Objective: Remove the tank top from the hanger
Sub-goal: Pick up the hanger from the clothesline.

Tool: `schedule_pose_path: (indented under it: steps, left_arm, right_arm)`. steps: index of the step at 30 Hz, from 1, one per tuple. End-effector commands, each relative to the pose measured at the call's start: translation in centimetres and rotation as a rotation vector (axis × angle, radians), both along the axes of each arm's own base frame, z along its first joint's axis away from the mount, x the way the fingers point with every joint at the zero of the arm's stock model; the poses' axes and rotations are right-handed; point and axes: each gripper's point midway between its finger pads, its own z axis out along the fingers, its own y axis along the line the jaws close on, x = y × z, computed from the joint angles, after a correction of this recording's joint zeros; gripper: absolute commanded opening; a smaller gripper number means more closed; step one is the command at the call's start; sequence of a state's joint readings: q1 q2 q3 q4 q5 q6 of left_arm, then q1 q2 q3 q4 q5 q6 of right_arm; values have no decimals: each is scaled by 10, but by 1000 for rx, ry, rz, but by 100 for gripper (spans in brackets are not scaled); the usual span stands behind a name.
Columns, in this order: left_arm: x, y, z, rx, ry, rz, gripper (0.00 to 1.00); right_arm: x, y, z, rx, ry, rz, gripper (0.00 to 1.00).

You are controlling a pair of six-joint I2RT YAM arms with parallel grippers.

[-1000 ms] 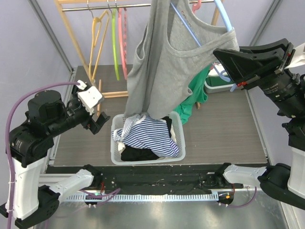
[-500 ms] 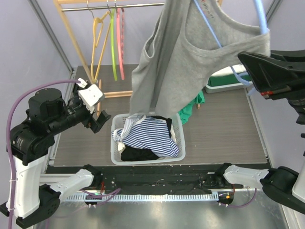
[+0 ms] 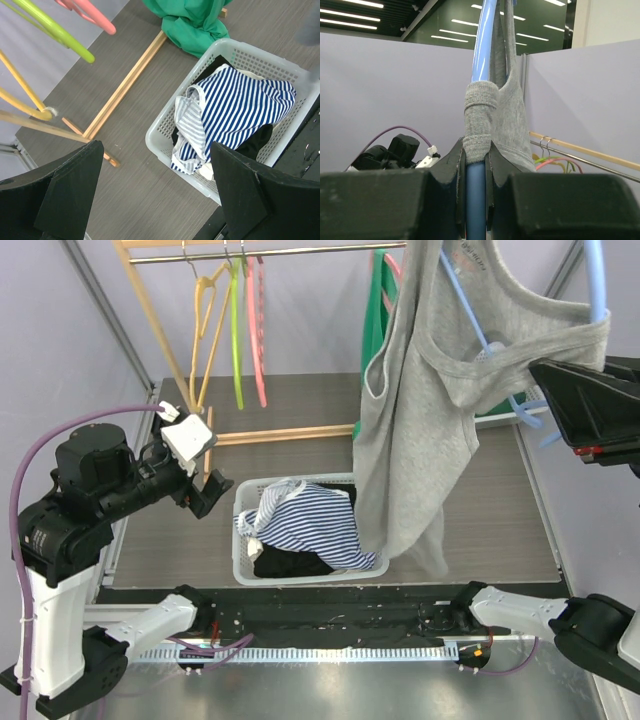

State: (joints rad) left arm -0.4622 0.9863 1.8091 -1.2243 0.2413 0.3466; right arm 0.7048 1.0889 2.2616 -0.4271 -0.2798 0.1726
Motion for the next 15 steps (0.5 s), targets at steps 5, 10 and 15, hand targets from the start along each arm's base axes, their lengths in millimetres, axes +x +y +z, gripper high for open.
schedule_pose_path:
  steps: [5, 10, 15]
  left_arm:
    - [-3, -2, 12, -34, -32, -14, 93]
    - [-4, -1, 12, -37, -33, -11, 93]
    - [-3, -1, 11, -35, -31, -10, 93]
  right_arm:
    - [10, 14, 11, 24, -14, 36, 1]
    - [12, 17, 21, 33, -34, 40, 1]
    - [11, 20, 27, 41, -45, 53, 1]
